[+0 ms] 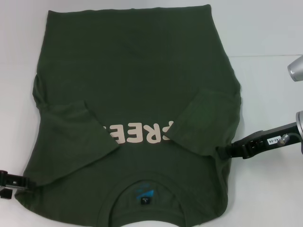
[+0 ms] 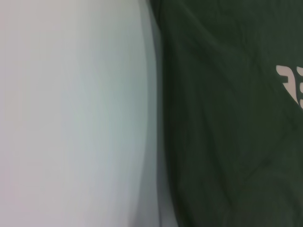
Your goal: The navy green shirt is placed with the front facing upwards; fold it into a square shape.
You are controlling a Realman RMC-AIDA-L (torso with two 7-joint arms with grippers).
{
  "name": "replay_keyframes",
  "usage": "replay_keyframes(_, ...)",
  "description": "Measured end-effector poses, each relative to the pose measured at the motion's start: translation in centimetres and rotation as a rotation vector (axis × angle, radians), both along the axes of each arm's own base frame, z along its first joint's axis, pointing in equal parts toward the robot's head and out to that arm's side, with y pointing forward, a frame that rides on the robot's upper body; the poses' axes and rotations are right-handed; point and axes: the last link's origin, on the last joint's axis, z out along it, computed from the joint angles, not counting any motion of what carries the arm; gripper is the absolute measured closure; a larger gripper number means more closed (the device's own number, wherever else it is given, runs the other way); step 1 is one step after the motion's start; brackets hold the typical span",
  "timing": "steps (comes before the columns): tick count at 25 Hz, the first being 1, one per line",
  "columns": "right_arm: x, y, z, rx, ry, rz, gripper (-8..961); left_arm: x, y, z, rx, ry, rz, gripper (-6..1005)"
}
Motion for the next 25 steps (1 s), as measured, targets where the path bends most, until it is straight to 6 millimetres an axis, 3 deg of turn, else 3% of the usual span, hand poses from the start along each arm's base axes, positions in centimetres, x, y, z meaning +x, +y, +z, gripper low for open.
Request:
replay_keyframes(6, 0.00, 0.00, 0.00, 0.000, 0.001, -0.003, 911, -0.45, -0.06, 0.03, -0.002, 0.037, 0.001, 208)
replay_keyframes(11, 0.08, -0.05, 0.00, 0.000, 0.001, -0.008, 910, -0.63, -0.24, -0.14, -0.013, 0.046, 0.007, 444)
replay_keyframes(23, 0.12, -0.09, -0.02, -0.001, 0.003, -0.018, 910, -0.45, -0.06, -0.19, -0.014, 0.042, -0.009, 687)
replay_keyframes(25, 0.12, -0.09, -0.02, -0.001, 0.003, -0.019, 910, -0.44, -0.07, -0.22, -0.014, 0.041, -0.009, 767)
